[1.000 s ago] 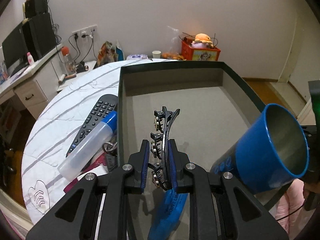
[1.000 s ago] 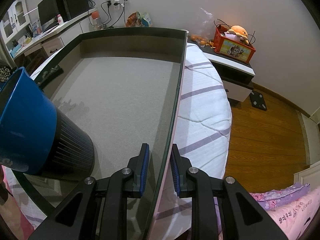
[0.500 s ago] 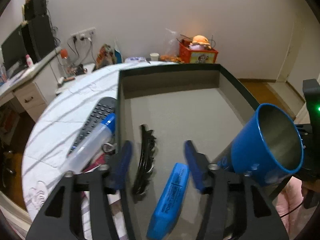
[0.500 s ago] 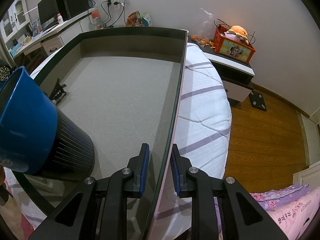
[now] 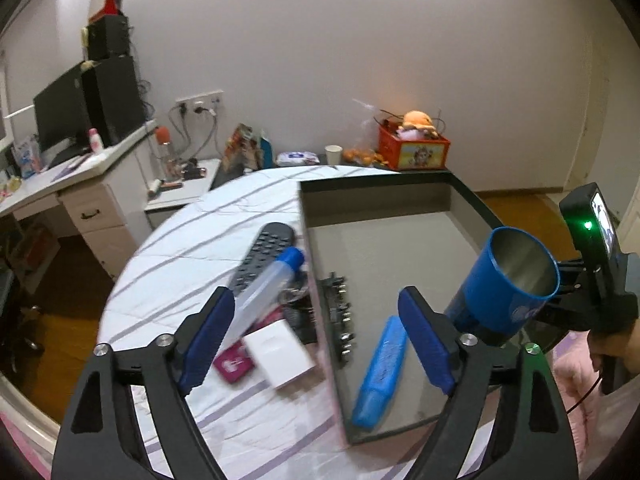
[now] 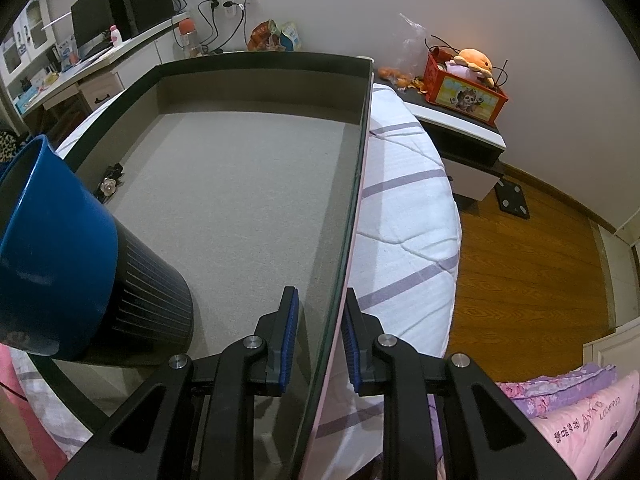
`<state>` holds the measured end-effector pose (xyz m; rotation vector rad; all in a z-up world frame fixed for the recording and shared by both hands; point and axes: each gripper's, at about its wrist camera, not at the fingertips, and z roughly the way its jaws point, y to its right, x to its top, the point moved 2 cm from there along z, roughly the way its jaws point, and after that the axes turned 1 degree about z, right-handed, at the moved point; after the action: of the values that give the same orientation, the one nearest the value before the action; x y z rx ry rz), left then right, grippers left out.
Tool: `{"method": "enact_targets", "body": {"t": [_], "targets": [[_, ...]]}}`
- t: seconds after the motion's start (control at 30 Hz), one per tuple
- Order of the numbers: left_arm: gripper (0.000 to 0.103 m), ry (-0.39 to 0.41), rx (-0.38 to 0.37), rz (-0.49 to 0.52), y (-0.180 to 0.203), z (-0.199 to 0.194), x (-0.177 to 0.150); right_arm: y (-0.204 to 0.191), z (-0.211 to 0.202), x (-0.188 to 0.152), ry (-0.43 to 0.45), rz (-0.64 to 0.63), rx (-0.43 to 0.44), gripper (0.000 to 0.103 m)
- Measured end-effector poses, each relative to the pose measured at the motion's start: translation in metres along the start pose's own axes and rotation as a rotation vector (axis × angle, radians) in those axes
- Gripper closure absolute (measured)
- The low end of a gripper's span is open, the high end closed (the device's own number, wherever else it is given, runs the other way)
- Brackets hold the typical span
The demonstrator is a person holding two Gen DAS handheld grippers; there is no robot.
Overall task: Organize rigid objects
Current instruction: 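Move the open left tool back over the bed toward the white charger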
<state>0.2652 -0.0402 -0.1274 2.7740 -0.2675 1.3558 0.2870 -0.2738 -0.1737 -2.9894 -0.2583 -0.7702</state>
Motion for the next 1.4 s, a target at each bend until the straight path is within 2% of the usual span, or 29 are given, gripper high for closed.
{"method": "enact_targets", "body": {"t": [0.13,0.33,0.53,0.67,0.9,1.17,1.3,1.4], "targets": [[0.016,0.013,0.029,-0.017,-0.019,-0.013,-0.007,-0.001,0.000,0.000,-0.004,0.002,-0.005,0.080],[0.009,0.026,0.085,-0.028,-0.046,-0.026,-0.023,-0.002,0.000,0.001,-0.006,0.012,-0.009,0.080],[0.009,-0.022,0.135,-0.067,-0.083,-0.022,-0.044,-0.005,0.000,0.001,-0.008,0.015,-0.021,0.080],[0.009,-0.054,0.157,-0.065,-0.094,-0.015,-0.056,-0.006,0.000,0.002,-0.009,0.016,-0.022,0.080],[0.009,-0.114,0.146,-0.037,-0.094,0.003,-0.070,-0.008,0.000,0.002,-0.010,0.016,-0.025,0.080],[0.009,-0.193,0.086,-0.013,-0.082,0.041,-0.081,-0.008,-0.001,0.002,-0.012,0.012,-0.031,0.080],[0.009,-0.179,0.008,-0.040,-0.073,0.041,-0.078,-0.008,-0.001,0.002,-0.012,0.012,-0.031,0.080],[0.009,-0.162,-0.017,-0.061,-0.066,0.039,-0.076,-0.007,-0.002,0.002,-0.011,0.009,-0.035,0.080]]}}
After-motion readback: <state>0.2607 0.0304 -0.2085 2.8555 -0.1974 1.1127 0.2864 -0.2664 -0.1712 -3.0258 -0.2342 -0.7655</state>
